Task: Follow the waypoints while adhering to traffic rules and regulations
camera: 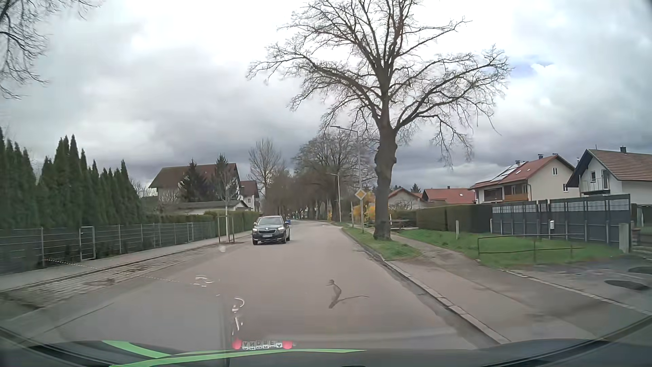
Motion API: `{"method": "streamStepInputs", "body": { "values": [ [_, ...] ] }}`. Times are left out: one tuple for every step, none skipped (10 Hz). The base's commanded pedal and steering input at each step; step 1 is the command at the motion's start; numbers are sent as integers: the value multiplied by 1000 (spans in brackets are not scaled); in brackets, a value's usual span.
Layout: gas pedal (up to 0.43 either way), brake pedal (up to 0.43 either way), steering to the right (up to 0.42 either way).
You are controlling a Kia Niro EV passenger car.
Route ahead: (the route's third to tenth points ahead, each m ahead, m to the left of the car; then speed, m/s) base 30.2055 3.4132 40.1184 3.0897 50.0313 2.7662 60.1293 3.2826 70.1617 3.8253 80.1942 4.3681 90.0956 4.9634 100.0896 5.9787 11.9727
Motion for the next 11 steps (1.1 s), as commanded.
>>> {"method": "streamStepInputs", "body": {
  "values": [
    [118, 0, -1],
    [118, 0, -2],
    [118, 0, -2],
    [118, 0, -2],
    [118, 0, -2],
    [118, 0, -1],
    [118, 0, -2],
    [118, 0, -2],
    [118, 0, -2],
    [118, 0, -1],
    [118, 0, -2]
  ]
}}
